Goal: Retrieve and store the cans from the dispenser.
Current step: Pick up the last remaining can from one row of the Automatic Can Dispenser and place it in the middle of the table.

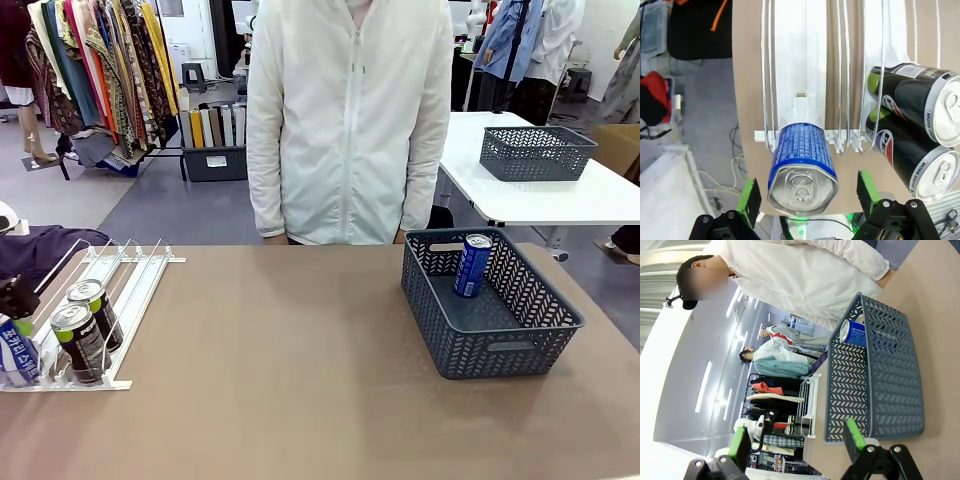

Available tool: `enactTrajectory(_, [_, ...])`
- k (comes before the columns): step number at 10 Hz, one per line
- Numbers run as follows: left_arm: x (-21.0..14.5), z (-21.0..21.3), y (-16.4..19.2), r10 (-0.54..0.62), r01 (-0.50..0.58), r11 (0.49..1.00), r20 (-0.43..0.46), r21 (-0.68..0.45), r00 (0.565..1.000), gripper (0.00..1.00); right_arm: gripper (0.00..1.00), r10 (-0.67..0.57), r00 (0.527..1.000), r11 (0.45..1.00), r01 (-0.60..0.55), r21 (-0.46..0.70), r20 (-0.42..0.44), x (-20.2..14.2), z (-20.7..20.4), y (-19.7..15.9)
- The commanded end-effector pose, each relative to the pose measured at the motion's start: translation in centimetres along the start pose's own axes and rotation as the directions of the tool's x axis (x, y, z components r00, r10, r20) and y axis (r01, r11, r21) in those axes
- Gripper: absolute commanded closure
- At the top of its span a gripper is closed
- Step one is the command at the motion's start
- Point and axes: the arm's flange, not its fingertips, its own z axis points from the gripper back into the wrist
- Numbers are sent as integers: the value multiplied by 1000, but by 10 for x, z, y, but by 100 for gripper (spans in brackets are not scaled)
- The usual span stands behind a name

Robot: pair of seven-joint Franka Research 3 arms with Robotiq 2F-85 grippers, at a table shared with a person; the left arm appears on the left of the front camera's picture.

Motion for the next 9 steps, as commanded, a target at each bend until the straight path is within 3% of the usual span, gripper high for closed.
enactTrajectory(1, [8,-3,4,21,-21,999,10,-27,1000,0,0,-7,1000,1000,7,1,-8,-1,1,4])
enactTrajectory(4, [14,-6,4,47,-47,998,2,-28,999,0,0,-7,1000,1000,7,1,-8,-1,1,4])
enactTrajectory(5, [13,-6,4,58,-58,998,4,-33,998,57,0,-7,1000,1000,7,1,-8,-1,1,4])
enactTrajectory(6, [14,-6,3,59,-59,998,1,-33,998,100,0,-7,1000,1000,7,1,-8,-1,1,4])
enactTrajectory(9, [14,-5,3,57,-57,998,2,-27,998,100,0,-7,1000,1000,7,1,-8,-1,1,4])
